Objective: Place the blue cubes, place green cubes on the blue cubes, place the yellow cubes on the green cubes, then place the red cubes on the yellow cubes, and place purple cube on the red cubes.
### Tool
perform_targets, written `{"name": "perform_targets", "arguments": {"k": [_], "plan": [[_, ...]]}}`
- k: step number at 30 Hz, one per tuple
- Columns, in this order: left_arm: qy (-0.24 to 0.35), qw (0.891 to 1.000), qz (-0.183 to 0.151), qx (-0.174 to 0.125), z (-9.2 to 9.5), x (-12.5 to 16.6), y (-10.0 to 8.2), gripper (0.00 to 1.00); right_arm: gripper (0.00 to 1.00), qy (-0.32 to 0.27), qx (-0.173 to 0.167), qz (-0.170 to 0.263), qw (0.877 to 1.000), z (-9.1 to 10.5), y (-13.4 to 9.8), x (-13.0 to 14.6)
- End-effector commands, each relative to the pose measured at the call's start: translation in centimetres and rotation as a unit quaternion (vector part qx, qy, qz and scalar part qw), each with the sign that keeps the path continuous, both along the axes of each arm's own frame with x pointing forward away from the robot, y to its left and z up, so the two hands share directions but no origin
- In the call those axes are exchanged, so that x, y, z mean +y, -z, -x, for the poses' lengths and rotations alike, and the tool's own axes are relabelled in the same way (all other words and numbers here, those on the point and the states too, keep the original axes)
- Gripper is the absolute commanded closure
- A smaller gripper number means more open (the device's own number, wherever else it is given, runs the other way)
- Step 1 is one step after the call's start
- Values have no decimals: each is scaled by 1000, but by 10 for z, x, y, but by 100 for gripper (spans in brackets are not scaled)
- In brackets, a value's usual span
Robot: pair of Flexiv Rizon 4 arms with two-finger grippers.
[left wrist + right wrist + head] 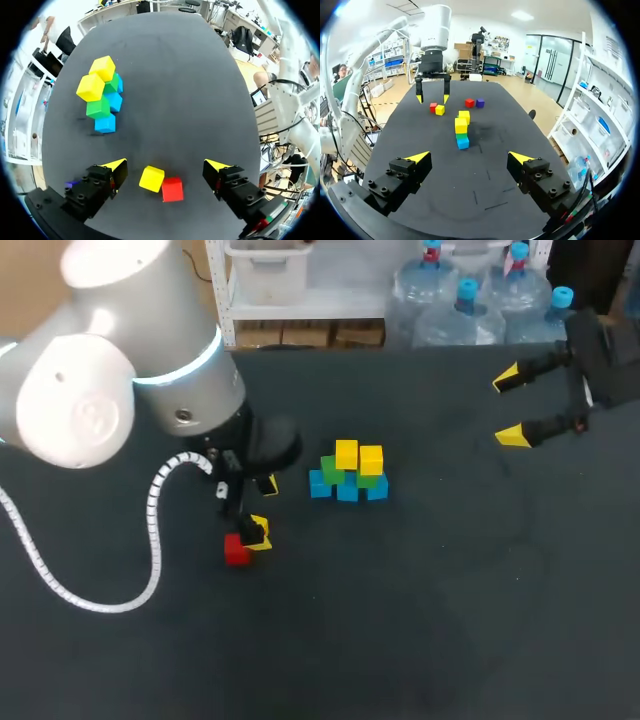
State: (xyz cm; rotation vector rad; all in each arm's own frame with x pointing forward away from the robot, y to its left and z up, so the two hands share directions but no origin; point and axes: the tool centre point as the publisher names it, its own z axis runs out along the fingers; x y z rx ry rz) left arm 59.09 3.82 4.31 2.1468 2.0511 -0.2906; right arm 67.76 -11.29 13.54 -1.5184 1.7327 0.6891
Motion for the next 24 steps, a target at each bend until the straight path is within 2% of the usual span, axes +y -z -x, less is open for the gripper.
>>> {"name": "perform_targets", "arguments": {"k": [1,6,14,20,24], "plan": [[11,1000,-13,7,-7,-11,4,0,0,-1,0,-1,1000,-1,1,0],[17,999,-30,10,-4,-15,6,0,0,-1,0,-1,1000,-1,1,0],[7,1000,-22,14,6,-14,12,0,0,-1,0,-1,1000,-1,1,0],[1,1000,-14,17,23,-16,15,0,0,-1,0,-1,1000,-1,1,0],[0,999,-30,31,33,-15,20,0,0,-1,0,-1,1000,-1,1,0]]}}
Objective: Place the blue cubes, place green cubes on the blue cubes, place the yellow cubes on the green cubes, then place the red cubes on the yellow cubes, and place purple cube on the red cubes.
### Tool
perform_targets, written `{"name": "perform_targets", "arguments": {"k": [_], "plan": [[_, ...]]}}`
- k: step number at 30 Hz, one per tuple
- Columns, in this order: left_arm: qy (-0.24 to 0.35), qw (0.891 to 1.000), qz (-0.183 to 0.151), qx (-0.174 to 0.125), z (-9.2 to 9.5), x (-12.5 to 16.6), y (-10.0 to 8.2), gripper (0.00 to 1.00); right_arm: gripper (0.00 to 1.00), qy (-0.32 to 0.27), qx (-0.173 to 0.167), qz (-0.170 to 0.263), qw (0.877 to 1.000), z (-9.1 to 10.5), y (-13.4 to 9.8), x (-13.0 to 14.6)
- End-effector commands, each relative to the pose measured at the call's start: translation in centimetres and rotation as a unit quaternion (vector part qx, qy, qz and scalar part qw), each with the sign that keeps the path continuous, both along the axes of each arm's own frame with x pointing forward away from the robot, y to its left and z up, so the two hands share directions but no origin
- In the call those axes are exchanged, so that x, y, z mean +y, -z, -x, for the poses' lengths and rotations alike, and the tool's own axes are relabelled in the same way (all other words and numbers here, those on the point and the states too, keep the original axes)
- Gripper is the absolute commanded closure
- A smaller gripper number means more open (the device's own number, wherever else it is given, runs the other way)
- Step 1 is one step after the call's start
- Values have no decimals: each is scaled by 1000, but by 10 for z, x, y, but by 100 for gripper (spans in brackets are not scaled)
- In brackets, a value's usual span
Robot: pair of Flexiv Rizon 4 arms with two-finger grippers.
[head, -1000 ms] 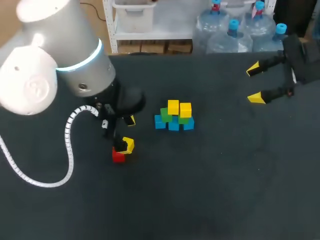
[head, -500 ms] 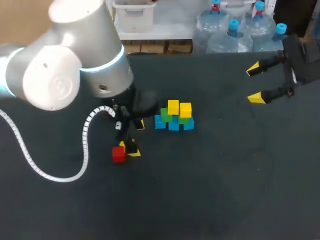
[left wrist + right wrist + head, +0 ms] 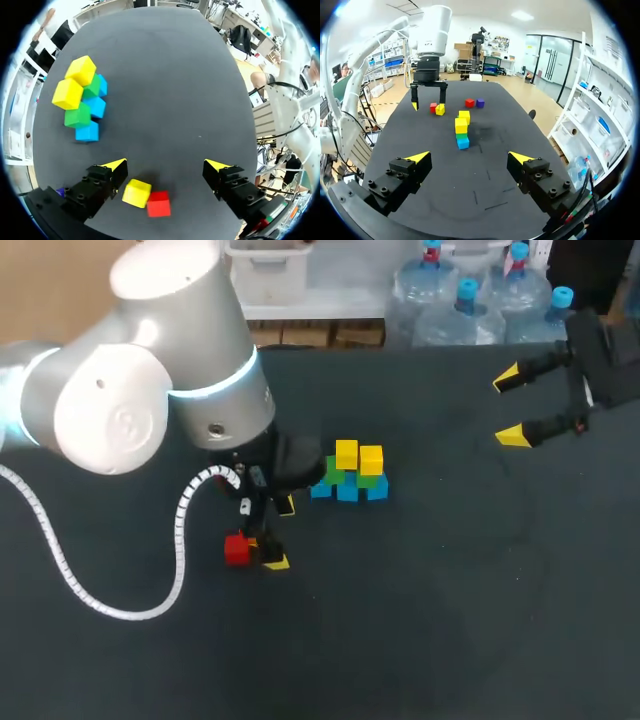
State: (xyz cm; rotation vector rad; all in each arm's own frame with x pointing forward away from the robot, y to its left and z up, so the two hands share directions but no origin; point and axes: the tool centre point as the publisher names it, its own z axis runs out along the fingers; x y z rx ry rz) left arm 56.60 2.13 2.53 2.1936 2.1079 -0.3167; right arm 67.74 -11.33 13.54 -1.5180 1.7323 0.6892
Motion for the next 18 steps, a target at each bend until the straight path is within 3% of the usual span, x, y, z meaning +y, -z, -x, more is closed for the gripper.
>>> {"name": "perform_targets", "arguments": {"k": [1,18], "plan": [[-1,1000,-7,2,10,2,3,0,0,-1,0,-1,1000,-1,1,0],[3,999,-36,14,4,16,19,0,0,-1,0,-1,1000,-1,1,0]]}}
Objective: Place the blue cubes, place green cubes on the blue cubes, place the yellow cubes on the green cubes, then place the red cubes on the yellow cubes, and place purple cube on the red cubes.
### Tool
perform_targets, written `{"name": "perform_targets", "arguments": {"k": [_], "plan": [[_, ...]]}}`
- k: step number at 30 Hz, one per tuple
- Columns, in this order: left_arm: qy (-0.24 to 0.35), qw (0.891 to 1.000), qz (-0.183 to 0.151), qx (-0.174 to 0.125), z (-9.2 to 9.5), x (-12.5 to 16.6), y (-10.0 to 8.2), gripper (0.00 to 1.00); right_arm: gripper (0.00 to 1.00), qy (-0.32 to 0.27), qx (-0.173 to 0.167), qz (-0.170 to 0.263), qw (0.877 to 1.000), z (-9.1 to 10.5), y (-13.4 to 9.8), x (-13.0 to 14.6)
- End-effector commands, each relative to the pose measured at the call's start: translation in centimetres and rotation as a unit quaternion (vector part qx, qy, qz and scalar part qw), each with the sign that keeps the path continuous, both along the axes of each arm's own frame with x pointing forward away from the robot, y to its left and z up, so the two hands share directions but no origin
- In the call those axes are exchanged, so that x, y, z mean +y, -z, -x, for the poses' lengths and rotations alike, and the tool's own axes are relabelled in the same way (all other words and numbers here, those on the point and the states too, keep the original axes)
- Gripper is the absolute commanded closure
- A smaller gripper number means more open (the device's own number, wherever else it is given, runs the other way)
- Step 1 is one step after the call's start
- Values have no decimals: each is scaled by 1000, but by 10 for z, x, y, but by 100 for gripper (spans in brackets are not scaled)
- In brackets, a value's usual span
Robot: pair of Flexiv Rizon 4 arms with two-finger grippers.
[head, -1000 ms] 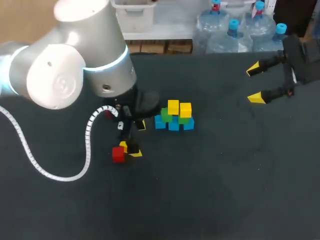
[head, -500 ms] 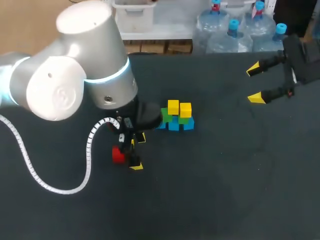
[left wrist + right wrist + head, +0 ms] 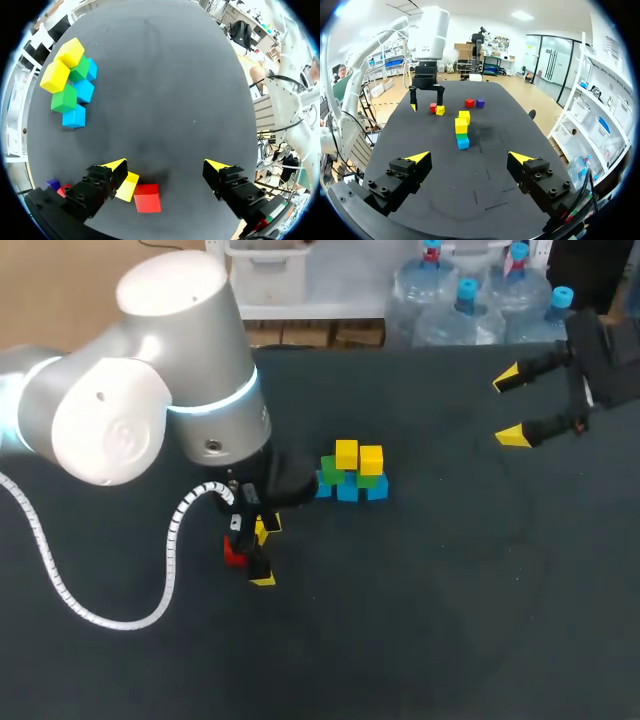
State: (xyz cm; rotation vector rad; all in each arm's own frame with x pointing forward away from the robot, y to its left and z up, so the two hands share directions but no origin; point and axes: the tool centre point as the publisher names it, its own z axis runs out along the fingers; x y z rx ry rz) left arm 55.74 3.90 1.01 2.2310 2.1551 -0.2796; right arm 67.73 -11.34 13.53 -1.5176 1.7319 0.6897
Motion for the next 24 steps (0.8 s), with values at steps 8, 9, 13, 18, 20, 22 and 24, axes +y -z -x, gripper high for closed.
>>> {"name": "perform_targets", "arguments": {"k": [8,9,13,18,20,22,24], "plan": [[15,1000,-7,-11,-12,-5,-5,0,0,-1,0,-1,1000,-1,1,1],[17,1000,-3,-16,-12,-5,-7,0,0,-1,0,-1,1000,-1,1,1],[17,1000,-4,-26,-12,-6,-14,0,0,-1,0,-1,1000,-1,1,1],[3,1000,-14,-15,-16,5,-3,0,0,-1,0,-1,1000,-1,1,1],[0,1000,-13,-13,-17,9,1,0,0,-1,0,-1,1000,-1,1,1],[-2,1000,-12,-12,-18,8,2,0,0,-1,0,-1,1000,-1,1,1],[-2,1000,-12,-13,-20,9,3,0,0,-1,0,-1,1000,-1,1,1]]}}
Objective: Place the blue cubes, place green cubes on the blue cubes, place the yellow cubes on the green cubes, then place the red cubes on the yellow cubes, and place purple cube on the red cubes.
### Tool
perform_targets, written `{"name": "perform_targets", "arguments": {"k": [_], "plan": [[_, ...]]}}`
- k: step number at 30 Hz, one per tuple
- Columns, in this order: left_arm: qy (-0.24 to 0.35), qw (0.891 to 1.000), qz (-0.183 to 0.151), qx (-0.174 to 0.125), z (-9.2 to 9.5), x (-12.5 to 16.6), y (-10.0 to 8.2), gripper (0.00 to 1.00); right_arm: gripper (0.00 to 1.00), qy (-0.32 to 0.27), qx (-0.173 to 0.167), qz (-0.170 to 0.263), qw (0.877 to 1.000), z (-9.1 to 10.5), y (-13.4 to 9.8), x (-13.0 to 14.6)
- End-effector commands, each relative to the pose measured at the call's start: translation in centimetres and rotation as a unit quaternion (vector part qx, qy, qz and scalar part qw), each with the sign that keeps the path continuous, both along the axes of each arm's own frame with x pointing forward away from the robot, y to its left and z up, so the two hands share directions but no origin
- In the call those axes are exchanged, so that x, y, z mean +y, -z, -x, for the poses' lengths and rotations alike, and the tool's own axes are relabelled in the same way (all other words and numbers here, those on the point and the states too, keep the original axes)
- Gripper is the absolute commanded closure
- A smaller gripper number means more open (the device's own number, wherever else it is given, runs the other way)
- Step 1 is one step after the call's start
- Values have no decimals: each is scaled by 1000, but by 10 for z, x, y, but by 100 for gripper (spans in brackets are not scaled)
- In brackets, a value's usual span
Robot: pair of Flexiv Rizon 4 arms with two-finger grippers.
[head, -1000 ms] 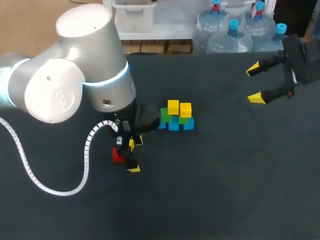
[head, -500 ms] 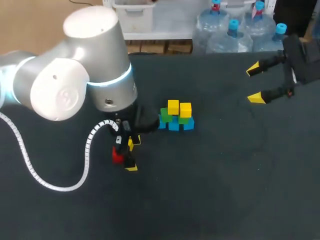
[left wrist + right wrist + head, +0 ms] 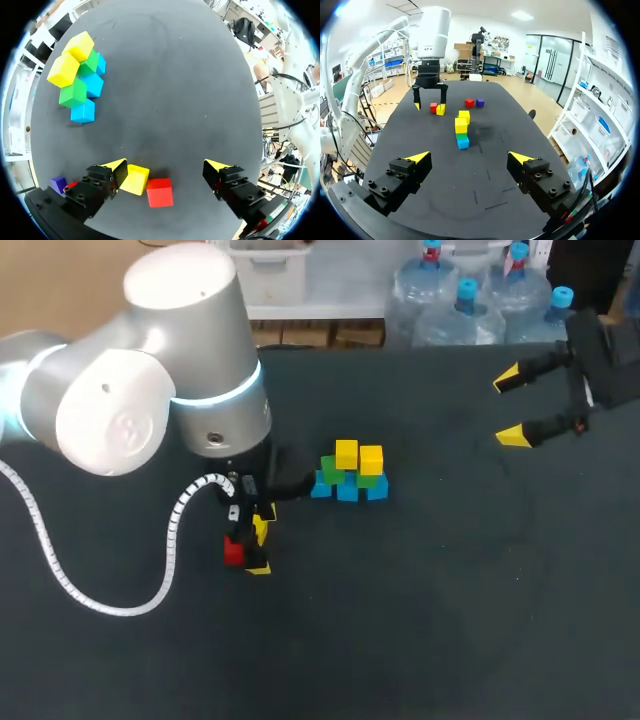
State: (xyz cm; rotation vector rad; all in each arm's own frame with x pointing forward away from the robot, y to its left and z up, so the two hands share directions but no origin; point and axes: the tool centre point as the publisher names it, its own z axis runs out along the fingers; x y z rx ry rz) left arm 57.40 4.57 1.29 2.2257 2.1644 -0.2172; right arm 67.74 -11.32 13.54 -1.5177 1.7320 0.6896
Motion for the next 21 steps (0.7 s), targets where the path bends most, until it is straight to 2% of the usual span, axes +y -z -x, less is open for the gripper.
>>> {"name": "perform_targets", "arguments": {"k": [1,12,21], "plan": [[4,1000,0,1,-5,0,5,0,0,-1,0,-1,1000,-1,1,0],[22,1000,-6,-13,-15,-9,-4,0,0,-1,0,-1,1000,-1,1,0],[18,1000,-13,-9,-24,-1,2,0,0,-1,0,-1,1000,-1,1,0]]}}
